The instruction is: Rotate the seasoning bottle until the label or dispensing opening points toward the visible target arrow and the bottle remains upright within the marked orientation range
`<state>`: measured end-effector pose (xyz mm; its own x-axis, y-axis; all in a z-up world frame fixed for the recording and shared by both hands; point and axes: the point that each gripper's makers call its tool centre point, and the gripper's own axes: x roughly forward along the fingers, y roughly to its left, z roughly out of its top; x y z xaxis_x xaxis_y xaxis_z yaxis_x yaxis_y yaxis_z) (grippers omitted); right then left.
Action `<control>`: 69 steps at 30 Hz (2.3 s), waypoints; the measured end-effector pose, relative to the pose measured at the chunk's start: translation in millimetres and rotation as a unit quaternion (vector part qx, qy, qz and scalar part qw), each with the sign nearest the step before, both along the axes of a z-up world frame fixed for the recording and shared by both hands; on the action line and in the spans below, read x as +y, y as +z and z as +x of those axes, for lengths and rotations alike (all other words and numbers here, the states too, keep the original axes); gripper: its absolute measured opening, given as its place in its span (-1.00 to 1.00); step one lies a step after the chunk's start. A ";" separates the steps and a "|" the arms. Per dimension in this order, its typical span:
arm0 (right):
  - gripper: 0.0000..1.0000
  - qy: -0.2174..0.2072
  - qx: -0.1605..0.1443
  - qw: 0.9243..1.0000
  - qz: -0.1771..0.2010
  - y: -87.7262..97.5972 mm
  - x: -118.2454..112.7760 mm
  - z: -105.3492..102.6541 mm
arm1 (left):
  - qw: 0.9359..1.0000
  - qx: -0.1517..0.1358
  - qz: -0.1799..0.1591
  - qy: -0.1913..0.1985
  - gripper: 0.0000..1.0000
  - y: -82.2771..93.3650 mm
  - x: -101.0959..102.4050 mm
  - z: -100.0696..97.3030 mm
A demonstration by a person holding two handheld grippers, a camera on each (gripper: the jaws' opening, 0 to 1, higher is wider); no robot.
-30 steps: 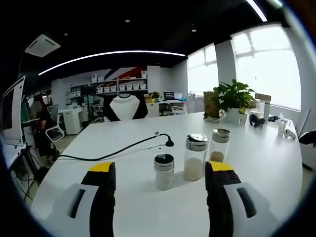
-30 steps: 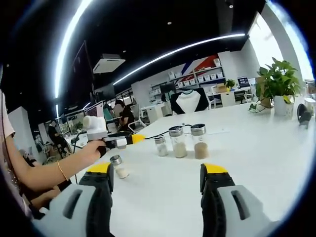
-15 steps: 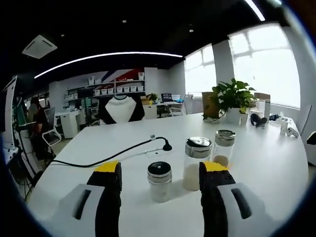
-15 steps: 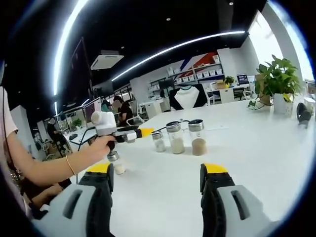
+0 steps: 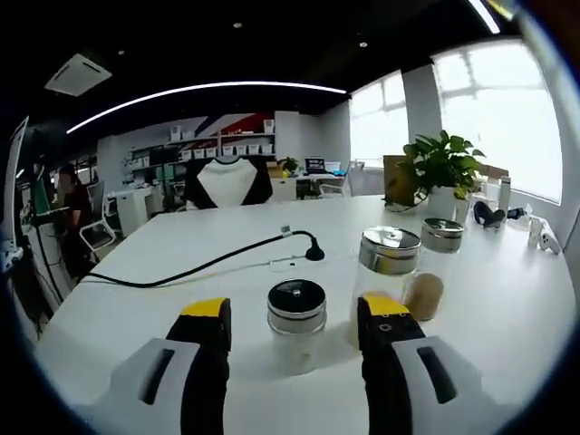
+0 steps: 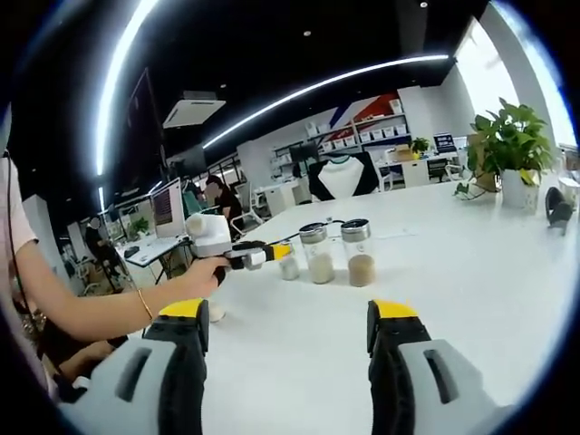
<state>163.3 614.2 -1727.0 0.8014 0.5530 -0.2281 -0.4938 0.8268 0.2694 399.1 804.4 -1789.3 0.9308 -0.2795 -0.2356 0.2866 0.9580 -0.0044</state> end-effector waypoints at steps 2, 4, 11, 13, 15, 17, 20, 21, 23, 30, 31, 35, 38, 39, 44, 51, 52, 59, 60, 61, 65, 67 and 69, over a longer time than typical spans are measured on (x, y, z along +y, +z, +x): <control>0.42 -0.001 0.003 1.000 -0.002 -2.3 -0.9 0.3 | 1.000 -0.001 -0.005 0.002 0.15 -1.9 -2.0 3.4; 0.42 -0.004 0.007 1.000 -0.005 -4.9 -2.0 0.3 | 1.000 0.006 -0.009 -0.001 0.15 -6.4 -6.5 7.6; 0.66 -0.011 0.016 0.999 -0.035 -15.3 -7.1 0.8 | 1.000 0.011 -0.006 -0.007 0.15 -10.3 -13.1 19.6; 0.75 -0.019 0.021 0.999 -0.045 -19.7 -10.7 1.7 | 1.000 0.021 -0.014 -0.009 0.15 -13.4 -14.2 22.4; 0.88 -0.023 0.021 0.998 -0.050 -21.1 -12.2 2.3 | 1.000 0.026 -0.011 -0.009 0.15 -17.2 -14.0 25.6; 0.95 -0.023 0.021 0.998 -0.051 -21.8 -12.5 2.6 | 1.000 0.029 -0.004 -0.006 0.15 -20.3 -12.8 25.8; 0.93 -0.019 0.023 0.998 -0.049 -23.8 -12.0 3.0 | 0.999 0.037 0.002 -0.011 -0.02 -23.9 -14.8 23.6; 0.92 -0.018 0.024 0.998 -0.049 -24.6 -11.9 3.4 | 0.999 0.038 0.003 -0.008 -0.11 -24.2 -14.1 23.5; 0.88 -0.016 0.027 0.998 -0.049 -27.6 -12.2 4.3 | 0.999 0.037 0.003 -0.004 -0.14 -24.7 -13.5 24.0; 0.83 -0.013 0.034 0.998 -0.048 -34.4 -13.6 2.3 | 0.999 0.023 0.022 -0.006 -0.27 -20.1 -12.7 28.1; 0.83 -0.013 0.034 0.998 -0.048 -35.7 -13.6 2.0 | 0.999 0.023 0.023 -0.005 -0.27 -20.2 -12.3 28.0; 0.83 -0.010 0.040 0.998 -0.049 -38.9 -11.8 -0.1 | 1.000 0.022 0.015 -0.002 -0.28 -19.6 -12.4 26.8; 0.83 -0.009 0.039 0.998 -0.048 -38.5 -11.7 -0.2 | 1.000 0.028 0.013 -0.005 -0.28 -18.7 -13.7 24.1; 0.82 -0.009 0.038 0.998 -0.047 -38.4 -11.7 -0.1 | 0.999 0.030 0.013 -0.008 -0.29 -18.3 -14.5 22.6; 0.85 -0.007 0.028 0.999 -0.046 -34.9 -10.3 1.4 | 0.999 0.039 0.011 -0.034 -0.29 -14.5 -19.8 12.8; 0.86 -0.006 0.025 0.999 -0.039 -33.0 -6.9 -5.9 | 0.997 0.035 0.015 -0.060 -0.32 -1.0 -25.4 -5.5; 0.85 -0.006 0.024 0.999 -0.039 -32.9 -6.7 -7.2 | 0.997 0.031 0.011 -0.076 -0.32 8.0 -29.7 -11.1; 0.83 -0.001 0.019 0.999 -0.035 -29.9 -3.9 -13.8 | 0.996 -0.001 -0.012 -0.094 -0.32 43.6 -31.9 -30.2; 0.83 0.000 0.017 0.999 -0.035 -28.7 -2.8 -14.9 | 0.995 -0.003 -0.012 -0.097 -0.32 46.5 -32.7 -32.6; 0.83 0.001 0.017 0.999 -0.035 -28.1 -1.8 -15.4 | 0.995 -0.005 -0.009 -0.104 -0.32 51.0 -34.0 -37.2; 0.84 0.006 0.013 0.999 -0.036 -26.8 2.1 -17.0 | 0.992 -0.021 0.002 -0.121 -0.32 67.1 -35.8 -53.2; 0.84 0.009 0.011 0.999 -0.035 -25.7 5.2 -18.5 | 0.992 -0.026 -0.004 -0.127 -0.32 75.5 -34.1 -59.9; 0.84 0.013 0.009 0.999 -0.034 -24.6 8.7 -20.2 | 0.990 -0.032 -0.007 -0.134 -0.32 83.6 -32.5 -65.2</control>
<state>143.1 622.9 -1751.5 0.7829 0.5555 -0.2800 -0.5102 0.8309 0.2218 333.8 771.9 -1705.7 0.8359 -0.5211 -0.1725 0.5306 0.8476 0.0104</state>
